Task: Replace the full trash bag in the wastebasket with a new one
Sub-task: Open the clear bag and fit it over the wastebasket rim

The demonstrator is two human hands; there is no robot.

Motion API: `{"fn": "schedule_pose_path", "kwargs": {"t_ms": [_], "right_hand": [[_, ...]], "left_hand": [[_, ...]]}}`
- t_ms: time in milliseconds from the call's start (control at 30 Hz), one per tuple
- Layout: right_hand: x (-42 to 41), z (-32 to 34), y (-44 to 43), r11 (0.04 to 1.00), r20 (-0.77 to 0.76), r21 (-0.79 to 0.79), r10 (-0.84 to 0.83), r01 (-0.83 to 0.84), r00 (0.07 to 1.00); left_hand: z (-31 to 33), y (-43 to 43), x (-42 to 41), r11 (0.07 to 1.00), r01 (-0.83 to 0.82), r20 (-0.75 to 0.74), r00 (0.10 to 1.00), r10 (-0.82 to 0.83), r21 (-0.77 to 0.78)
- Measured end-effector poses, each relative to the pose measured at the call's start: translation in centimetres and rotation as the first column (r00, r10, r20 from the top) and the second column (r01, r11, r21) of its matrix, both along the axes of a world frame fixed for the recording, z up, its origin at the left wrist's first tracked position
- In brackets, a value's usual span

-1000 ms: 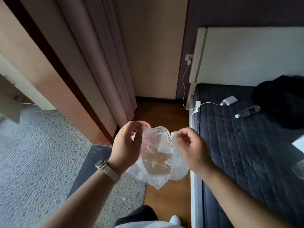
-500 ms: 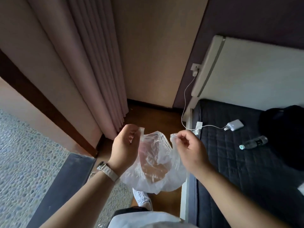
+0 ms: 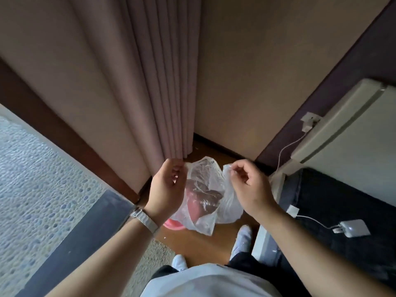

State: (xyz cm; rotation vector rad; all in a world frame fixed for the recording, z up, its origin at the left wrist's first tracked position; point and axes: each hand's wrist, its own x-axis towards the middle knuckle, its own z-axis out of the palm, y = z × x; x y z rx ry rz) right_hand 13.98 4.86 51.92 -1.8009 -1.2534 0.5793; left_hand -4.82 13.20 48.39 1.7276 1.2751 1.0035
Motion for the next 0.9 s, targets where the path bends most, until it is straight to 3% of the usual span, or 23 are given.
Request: {"fn": "schedule_pose_path", "kwargs": {"t_ms": [267, 500, 733, 900], "right_hand": [[4.7, -4.0, 12.2, 0.949, -0.159, -0.031, 0.304, -0.313, 0.939], [9.3, -9.5, 18.5, 0.734, -0.297, -0.118, 0.617, -0.669, 0.729], [8.7, -17.2, 20.0, 0.739, -0.388, -0.168, 0.558, -0.652, 0.733], [6.8, -25.1, 18.6, 0.707, -0.348, -0.171, 0.608, -0.686, 0.713]], "left_hand": [[-3.3, 5.0, 3.6, 0.926, -0.375, -0.108, 0.923, 0.370, -0.034], [-6.8, 5.8, 7.7, 0.775, -0.626, -0.243, 0.768, 0.593, -0.087], [-13.7, 4.9, 7.7, 0.698, -0.704, -0.319, 0.697, 0.643, -0.131], [-21.2, 2.6, 7.3, 0.665, -0.726, -0.284, 0.684, 0.671, -0.175]]}}
